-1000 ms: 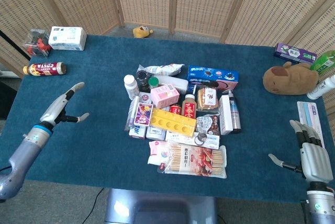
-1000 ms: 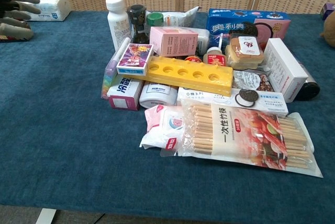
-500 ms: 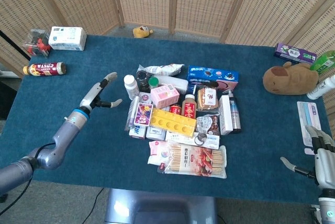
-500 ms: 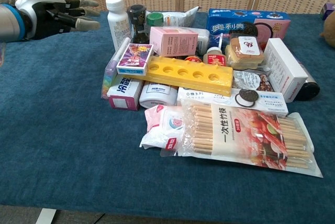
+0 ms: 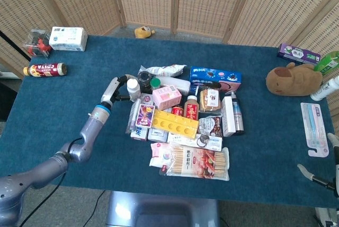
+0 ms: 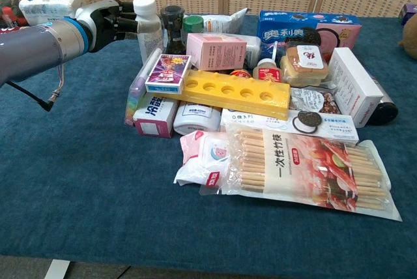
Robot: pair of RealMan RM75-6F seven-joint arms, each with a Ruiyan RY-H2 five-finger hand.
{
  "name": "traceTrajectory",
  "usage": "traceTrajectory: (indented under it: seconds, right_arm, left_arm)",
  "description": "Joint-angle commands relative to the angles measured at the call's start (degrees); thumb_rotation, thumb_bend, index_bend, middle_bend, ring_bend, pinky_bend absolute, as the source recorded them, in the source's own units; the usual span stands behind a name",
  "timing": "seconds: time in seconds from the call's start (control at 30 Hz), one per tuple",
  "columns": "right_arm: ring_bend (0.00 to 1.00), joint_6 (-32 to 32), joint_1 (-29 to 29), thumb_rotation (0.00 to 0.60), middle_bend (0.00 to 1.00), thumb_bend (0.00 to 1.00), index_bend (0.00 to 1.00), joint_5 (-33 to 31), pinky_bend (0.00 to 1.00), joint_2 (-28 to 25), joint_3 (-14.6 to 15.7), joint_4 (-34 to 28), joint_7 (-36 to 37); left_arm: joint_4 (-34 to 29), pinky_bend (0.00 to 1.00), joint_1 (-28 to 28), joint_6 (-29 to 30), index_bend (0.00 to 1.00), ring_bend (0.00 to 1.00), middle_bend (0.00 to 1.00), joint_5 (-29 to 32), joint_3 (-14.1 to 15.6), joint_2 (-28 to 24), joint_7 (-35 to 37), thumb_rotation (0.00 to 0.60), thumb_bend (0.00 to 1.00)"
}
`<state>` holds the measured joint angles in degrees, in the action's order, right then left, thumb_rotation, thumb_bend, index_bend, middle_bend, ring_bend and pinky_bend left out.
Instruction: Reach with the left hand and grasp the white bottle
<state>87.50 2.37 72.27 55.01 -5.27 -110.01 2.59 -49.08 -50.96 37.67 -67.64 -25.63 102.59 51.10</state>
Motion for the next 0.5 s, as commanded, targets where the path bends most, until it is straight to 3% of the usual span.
traceTrajectory:
  seconds: [0.03,0.23,0.5]
  right_arm:
    - [0.00,0.01,0.09,0.394,0.00,0.06,0.00,0.13,0.00,-0.17,-0.05,-0.14,-0.01]
    - [0.00,-1.17,-0.72,0.390,0.00,0.06,0.00,0.64,0.00,0.24,-0.37,-0.27,-0.39]
    - [0.00,-3.77,-2.47,0.393,0.00,0.06,0.00,0.83,0.00,1.87,-0.81,0.79,-0.52]
  left_arm:
    - [0.98,0.46,-0.03,1.53,0.76,0.69,0.68,1.01,-0.88,0.84,0.40,0.600,0.52]
    - [-3.74,0.49,3.94,5.99,0.77,0.72,0.70,0.15,-0.63,-2.88,2.00,0.600,0.52]
    - [-20.28,0.52,12.25,13.91,0.77,0.74,0.70,-2.31,-0.12,-15.12,2.64,0.600,0.51]
